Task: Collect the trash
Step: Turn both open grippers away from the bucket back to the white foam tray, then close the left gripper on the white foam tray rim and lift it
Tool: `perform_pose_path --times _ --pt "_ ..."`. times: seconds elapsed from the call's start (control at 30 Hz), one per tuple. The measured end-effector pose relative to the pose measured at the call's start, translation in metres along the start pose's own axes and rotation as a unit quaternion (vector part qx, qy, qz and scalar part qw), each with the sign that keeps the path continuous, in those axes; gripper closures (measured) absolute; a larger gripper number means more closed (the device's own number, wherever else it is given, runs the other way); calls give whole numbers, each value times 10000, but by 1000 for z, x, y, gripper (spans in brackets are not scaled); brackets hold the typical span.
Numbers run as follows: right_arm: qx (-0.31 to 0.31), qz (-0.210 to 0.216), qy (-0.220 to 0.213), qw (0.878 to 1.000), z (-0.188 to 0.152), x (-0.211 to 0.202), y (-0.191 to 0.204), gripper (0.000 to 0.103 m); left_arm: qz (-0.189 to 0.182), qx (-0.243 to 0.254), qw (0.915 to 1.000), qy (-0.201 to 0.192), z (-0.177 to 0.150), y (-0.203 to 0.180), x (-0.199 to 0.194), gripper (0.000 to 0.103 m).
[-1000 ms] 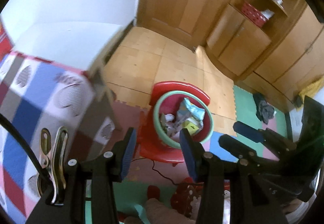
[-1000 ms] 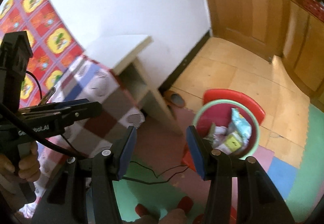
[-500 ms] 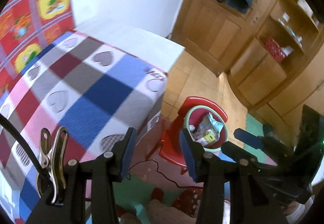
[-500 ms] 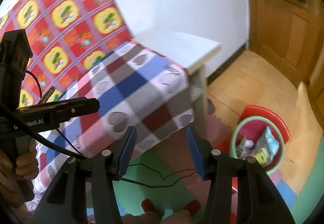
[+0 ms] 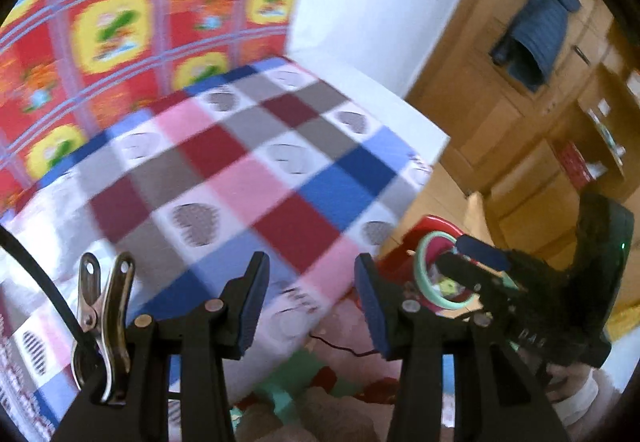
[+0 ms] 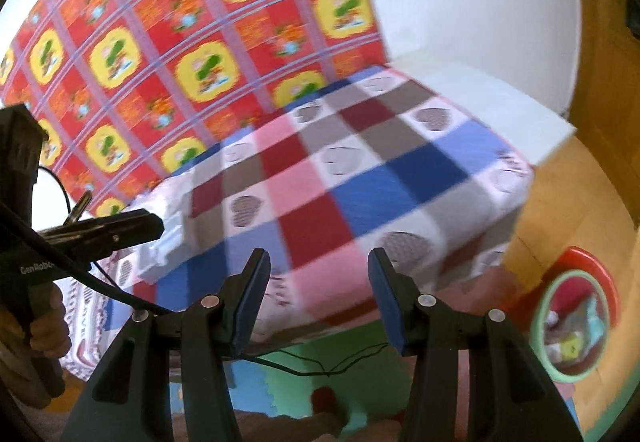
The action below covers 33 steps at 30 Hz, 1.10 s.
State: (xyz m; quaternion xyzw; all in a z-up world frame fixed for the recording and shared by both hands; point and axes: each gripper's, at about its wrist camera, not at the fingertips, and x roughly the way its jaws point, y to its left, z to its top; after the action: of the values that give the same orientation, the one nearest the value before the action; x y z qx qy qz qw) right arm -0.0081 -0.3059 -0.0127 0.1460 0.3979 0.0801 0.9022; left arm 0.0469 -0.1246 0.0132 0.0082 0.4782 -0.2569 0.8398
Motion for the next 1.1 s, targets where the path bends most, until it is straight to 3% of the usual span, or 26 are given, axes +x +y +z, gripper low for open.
perform_pose_path --times 0.23,0.33,0.57,0.93,1.1 --pt "-224 321 152 9991 4 34 60 51 507 -630 9967 -31 -31 85 -38 56" --pt "-321 393 269 9984 21 45 81 51 747 -841 9936 -41 -45 117 -48 56" --pt "-669 504 601 9947 47 73 118 51 1327 -1827 9741 -124 -74 185 -47 56" --pt "-1026 704 1128 9858 68 138 145 51 1166 -2114 9702 185 -78 209 -9 56" --pt "-1296 742 1296 9803 74 161 155 51 1093 -2513 9614 236 -79 222 2 56"
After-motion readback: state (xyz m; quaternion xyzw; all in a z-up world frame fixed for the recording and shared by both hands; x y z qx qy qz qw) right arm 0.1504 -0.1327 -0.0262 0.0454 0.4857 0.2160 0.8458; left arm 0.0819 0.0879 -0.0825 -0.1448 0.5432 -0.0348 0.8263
